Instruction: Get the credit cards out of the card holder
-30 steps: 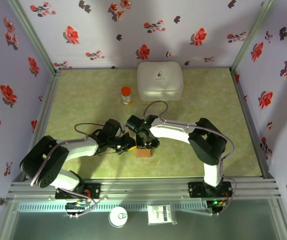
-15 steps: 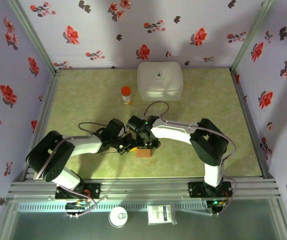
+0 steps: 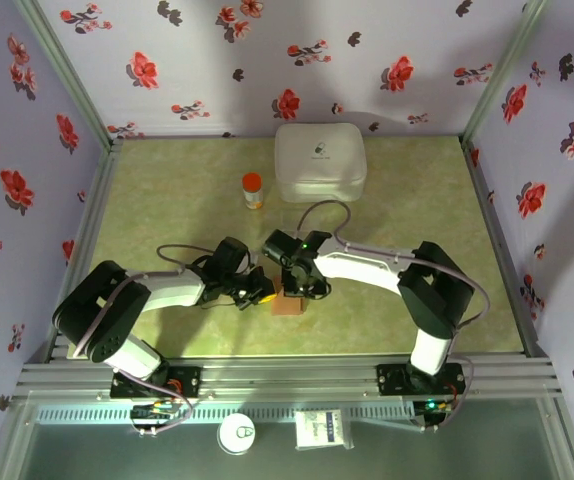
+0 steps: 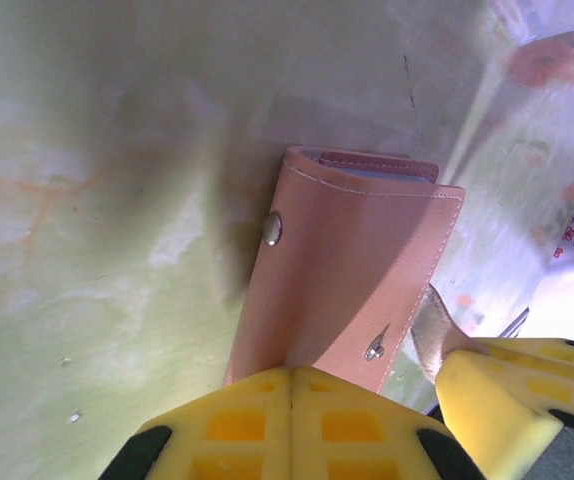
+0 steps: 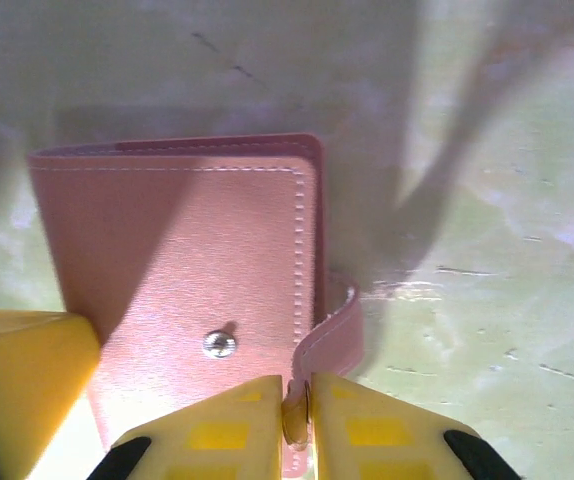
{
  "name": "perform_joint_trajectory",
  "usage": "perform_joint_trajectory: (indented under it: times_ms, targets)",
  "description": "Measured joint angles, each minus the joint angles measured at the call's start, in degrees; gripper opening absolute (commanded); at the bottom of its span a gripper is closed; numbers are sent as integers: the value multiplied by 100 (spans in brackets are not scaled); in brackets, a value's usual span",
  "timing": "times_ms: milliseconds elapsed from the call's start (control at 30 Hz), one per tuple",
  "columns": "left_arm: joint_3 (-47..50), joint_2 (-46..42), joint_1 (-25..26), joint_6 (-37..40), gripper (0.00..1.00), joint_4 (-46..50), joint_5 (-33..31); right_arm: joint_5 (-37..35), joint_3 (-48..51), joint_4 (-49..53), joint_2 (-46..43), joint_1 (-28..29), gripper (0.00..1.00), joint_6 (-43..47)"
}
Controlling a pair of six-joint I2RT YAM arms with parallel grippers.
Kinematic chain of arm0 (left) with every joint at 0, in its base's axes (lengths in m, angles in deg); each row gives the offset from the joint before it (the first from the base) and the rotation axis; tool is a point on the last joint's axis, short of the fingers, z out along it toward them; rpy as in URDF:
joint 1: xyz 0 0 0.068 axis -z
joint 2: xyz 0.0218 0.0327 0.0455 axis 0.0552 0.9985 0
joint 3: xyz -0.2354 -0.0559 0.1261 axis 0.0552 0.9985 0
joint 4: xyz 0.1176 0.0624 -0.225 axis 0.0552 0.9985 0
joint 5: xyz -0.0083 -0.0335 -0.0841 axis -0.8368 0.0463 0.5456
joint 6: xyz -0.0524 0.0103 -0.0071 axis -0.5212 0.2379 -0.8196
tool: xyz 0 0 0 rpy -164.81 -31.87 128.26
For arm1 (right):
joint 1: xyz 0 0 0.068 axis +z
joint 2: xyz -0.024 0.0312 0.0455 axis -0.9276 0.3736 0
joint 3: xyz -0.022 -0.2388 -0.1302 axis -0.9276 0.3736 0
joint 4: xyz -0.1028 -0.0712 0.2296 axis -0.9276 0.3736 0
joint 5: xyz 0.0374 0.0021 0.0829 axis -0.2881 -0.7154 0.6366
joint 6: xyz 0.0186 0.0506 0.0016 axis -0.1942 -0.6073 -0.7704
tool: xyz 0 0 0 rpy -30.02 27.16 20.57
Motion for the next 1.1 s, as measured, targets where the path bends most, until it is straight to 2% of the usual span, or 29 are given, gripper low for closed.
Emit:
perform_joint_trajectory:
  times_ms: [167, 267, 533, 1100]
  targets:
    - [-116, -2, 0, 24, 0, 210, 0, -9, 260, -39, -179, -136, 22, 0]
    - [-181, -44, 2, 46, 6, 382, -2, -13, 389, -74, -214, -197, 26, 2]
    - [-586, -190, -17, 245, 7, 828, -46, 48, 708, -448, -223, -308, 28, 4]
    - [-997, -223, -284, 514, 5, 1307, -136, 289, 990, -1228, -221, -520, 21, 160]
